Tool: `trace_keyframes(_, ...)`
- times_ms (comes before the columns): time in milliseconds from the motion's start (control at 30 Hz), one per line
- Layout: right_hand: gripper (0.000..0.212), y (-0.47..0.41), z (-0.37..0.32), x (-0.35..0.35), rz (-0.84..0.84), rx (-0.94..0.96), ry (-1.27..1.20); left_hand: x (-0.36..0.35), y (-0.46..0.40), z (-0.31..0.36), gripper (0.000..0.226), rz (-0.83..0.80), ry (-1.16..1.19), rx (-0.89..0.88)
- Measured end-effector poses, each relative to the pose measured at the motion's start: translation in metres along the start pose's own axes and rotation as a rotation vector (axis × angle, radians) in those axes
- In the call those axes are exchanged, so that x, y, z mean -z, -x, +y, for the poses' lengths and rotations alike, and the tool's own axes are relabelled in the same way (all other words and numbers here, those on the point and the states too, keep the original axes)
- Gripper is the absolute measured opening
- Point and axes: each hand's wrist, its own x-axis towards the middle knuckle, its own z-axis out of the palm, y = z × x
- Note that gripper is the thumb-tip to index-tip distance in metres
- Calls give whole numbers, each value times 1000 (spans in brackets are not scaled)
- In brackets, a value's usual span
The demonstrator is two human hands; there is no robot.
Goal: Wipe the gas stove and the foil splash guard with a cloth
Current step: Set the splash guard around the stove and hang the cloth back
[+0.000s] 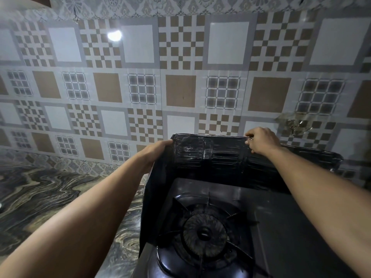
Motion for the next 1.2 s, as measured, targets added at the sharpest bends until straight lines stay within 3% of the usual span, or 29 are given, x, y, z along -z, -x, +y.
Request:
trace_keyframes(267, 37, 13, -16, 4, 3, 22, 36, 15, 19, 0, 65, -100, 45, 15)
trace_keyframes(567, 41, 47, -49, 7, -58, 88, -14, 37, 32, -10, 89, -3, 20, 40)
trace_keyframes(733, 41, 67, -65, 8, -76, 111, -4, 57, 37, -19, 121, -32, 6, 26)
trace_keyframes(933, 40, 93, -79, 6, -111, 96, -1, 65, 48, -32, 96, 30, -15, 12)
trace_keyframes(1200, 38, 129, -92, 2, -137, 81, -28, 77, 55, -54, 102, 52, 25, 8)
